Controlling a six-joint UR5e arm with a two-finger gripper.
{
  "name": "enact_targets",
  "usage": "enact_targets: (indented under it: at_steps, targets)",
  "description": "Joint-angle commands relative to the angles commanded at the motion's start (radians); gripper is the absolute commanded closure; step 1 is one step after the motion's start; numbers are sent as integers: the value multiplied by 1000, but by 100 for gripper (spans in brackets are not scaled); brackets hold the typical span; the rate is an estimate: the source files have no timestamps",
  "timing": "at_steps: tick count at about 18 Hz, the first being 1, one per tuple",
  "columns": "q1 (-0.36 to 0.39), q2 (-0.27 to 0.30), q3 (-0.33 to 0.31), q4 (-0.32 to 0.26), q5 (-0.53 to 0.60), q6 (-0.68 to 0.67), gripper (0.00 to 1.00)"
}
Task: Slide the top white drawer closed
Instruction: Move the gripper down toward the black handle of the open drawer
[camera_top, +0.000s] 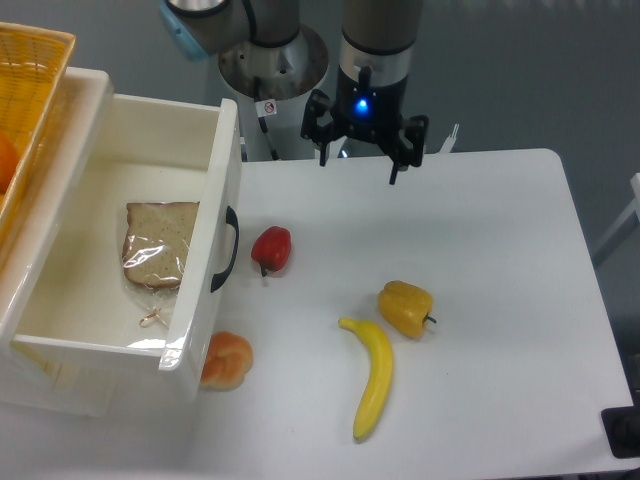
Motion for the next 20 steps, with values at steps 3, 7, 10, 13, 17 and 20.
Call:
enact_targets:
  at_steps: [3,7,10,13,17,20]
  targets:
    - [-2,-23,0,5,0,-5,0]
    - [-3,-43,-2,5,0,-11,0]
    - [-2,-69,-5,5,3,-58,0]
    - [-3,-95,-9,6,3,-132,0]
    - [-11,-112,-29,8,3,-143,0]
    - [-29,-146,-29,8,3,-146,0]
